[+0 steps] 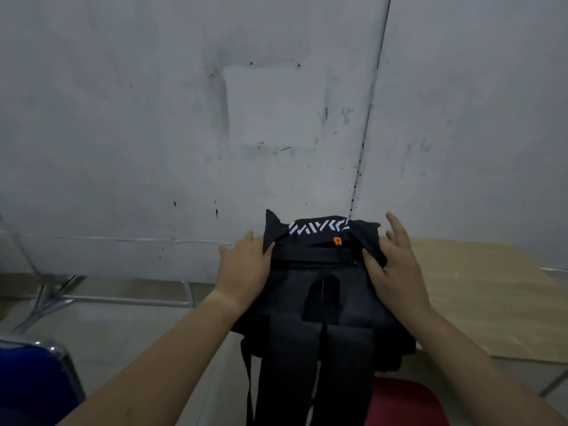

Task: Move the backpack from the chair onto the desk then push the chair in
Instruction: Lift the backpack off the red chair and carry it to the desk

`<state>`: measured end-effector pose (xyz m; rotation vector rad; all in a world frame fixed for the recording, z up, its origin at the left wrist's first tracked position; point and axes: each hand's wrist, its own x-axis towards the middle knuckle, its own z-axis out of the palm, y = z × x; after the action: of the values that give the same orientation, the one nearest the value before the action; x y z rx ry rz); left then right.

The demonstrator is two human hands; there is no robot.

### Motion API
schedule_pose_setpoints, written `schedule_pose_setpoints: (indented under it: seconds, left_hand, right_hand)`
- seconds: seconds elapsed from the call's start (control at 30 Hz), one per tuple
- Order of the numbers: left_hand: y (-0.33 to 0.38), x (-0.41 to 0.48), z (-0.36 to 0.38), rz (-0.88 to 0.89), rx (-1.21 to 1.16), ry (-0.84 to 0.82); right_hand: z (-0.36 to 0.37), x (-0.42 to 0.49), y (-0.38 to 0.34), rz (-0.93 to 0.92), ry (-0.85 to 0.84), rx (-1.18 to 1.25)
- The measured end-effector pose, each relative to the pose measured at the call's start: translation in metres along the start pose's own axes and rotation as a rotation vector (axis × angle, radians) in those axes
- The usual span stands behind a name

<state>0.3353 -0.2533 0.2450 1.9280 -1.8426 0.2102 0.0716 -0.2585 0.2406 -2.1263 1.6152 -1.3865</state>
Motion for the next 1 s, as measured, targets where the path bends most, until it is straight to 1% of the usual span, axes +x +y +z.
schedule_pose_setpoints:
  seconds: [0.1,0.2,0.37,0.47,0.57,0.73,0.93,1.0]
  left_hand:
    - [-0.006,0.035,0.009,0.022,0.019,0.025]
    - [-0.006,0.080,0.019,0.082,0.072,0.085]
    - [-0.003,0.160,0.053,0.138,0.095,0.135]
    - [-0.001,0.205,0.086,0.145,0.108,0.104]
    - [-0.003,0.237,0.122,0.131,0.128,0.049]
    - [-0.004,0.287,0.173,0.077,0.066,-0.074]
    - [-0.002,0.350,0.223,0.043,-0.188,-0.121]
    - [-0.005,0.374,0.242,0.053,-0.217,-0.119]
  right_hand:
    - [0.010,0.036,0.008,-0.024,0.000,-0.039]
    - [0.022,0.073,0.022,-0.051,0.019,-0.085]
    - [0.056,0.135,0.067,-0.046,0.055,-0.072]
    - [0.084,0.169,0.103,-0.027,0.049,-0.048]
    - [0.110,0.198,0.132,-0.022,-0.009,-0.045]
    - [0.145,0.239,0.173,-0.011,-0.059,-0.035]
    - [0.183,0.282,0.218,0.048,-0.041,0.015]
    - [0.195,0.299,0.231,0.068,-0.039,0.016]
